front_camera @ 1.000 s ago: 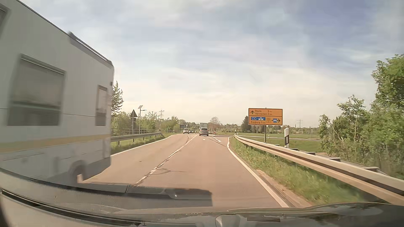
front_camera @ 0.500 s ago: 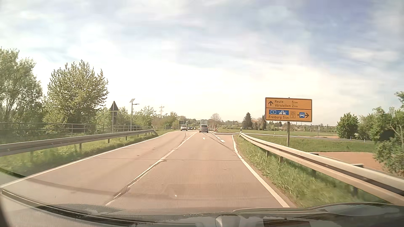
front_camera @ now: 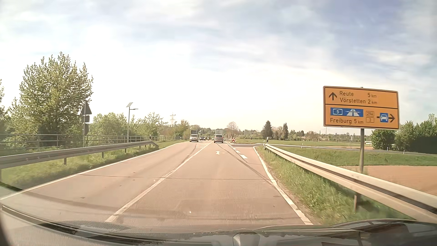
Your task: Follow the waypoints while adhering to traffic rules and regulations
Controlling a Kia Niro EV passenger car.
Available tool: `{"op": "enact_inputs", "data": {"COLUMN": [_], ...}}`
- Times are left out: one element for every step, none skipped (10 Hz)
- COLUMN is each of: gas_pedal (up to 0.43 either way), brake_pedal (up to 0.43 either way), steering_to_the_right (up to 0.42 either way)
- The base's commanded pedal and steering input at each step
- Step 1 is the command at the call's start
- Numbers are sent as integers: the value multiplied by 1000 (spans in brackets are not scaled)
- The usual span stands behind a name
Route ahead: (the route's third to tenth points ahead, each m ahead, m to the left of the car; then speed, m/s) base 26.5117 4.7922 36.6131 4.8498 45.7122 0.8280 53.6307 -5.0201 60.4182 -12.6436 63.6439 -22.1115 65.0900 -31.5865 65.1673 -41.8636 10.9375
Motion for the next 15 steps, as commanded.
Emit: {"op": "enact_inputs", "data": {"gas_pedal": [0,0,0,0,0,0,0,0,0,0,0,0,0,0,0], "brake_pedal": [0,0,0,0,0,0,0,0,0,0,0,0,0,0,0], "steering_to_the_right": [10,10,10,11,11,11,11,11,11,11,11,11,11,12,11]}}
